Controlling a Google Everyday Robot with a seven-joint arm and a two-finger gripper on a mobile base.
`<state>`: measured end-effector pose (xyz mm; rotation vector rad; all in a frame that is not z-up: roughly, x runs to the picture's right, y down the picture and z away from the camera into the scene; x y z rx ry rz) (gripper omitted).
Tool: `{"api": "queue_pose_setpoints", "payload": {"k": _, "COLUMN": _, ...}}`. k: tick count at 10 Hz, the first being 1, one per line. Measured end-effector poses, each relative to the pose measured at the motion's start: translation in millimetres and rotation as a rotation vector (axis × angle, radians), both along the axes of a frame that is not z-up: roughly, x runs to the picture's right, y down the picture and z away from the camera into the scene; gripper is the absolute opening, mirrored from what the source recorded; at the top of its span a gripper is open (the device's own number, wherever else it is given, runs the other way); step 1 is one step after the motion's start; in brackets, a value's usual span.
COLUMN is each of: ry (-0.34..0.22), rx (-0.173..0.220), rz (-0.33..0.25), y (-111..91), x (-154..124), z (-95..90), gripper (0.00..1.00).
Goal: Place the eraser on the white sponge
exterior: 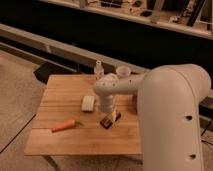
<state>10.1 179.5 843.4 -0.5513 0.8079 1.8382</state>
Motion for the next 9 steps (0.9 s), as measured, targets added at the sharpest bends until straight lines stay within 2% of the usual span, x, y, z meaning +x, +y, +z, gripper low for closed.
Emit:
{"api": "queue_pose_setpoints", "payload": {"k": 4, "ry": 0.037, "rx": -0.028, "rz": 0.058, "y": 8, "x": 10, "z": 12.9, "gripper": 0.65}}
{"api": "queue_pose_setpoints", "payload": {"k": 9, "ry": 0.063, "rx": -0.009, "rz": 0.110, "y": 7, "x": 30, "z": 26.9, "gripper": 0.65}}
